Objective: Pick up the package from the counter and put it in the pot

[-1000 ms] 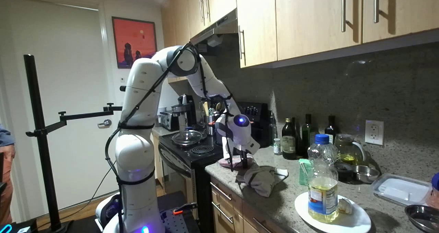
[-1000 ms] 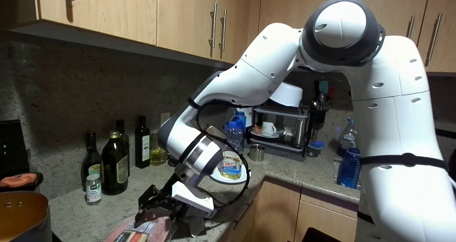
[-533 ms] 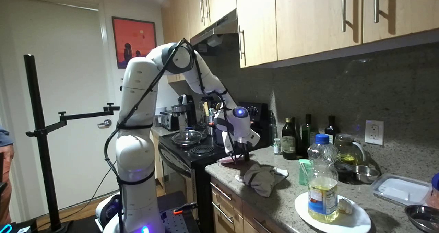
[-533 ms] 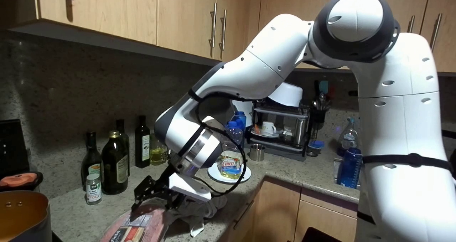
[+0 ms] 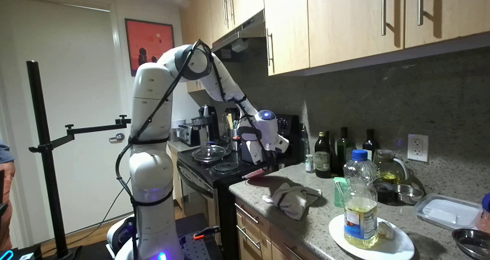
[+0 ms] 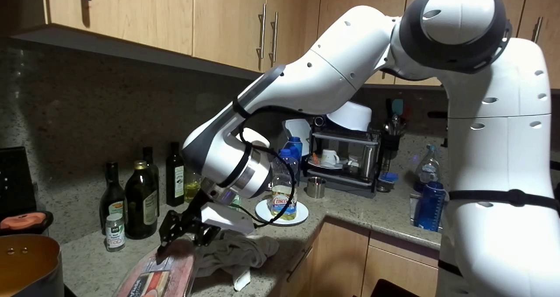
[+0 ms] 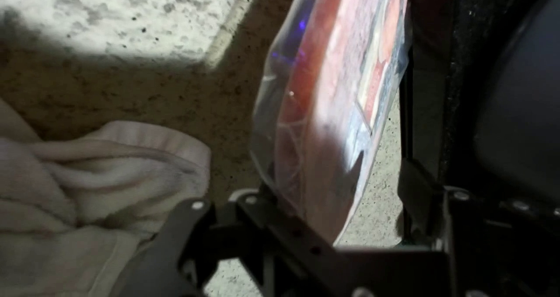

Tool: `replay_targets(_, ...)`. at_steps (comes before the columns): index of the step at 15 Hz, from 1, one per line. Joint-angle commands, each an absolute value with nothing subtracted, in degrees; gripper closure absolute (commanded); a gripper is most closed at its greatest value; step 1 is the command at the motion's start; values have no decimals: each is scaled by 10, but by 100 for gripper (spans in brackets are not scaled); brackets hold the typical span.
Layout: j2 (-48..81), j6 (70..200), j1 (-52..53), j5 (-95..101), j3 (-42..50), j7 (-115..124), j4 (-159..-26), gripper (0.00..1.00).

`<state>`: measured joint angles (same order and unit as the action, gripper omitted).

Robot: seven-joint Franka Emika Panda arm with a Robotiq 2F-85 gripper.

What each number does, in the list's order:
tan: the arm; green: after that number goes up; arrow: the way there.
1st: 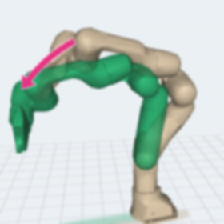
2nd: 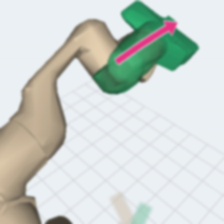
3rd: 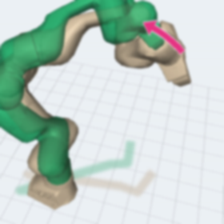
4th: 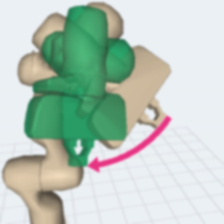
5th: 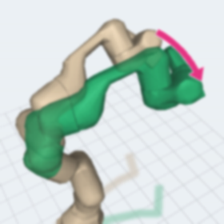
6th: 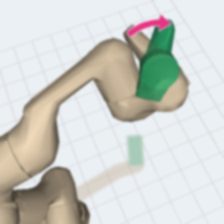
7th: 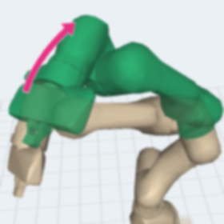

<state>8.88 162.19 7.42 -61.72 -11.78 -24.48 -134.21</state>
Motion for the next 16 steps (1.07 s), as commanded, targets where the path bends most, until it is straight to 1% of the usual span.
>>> replay_targets(1,81,1626,84,-568,-114,-201,-1343,63)
replay_targets(5,77,1630,91,-474,-104,-124,-1348,93)
replay_targets(11,39,1620,102,-239,-93,89,-1354,94)
replay_targets(16,20,1598,104,-93,-87,214,-1346,94)
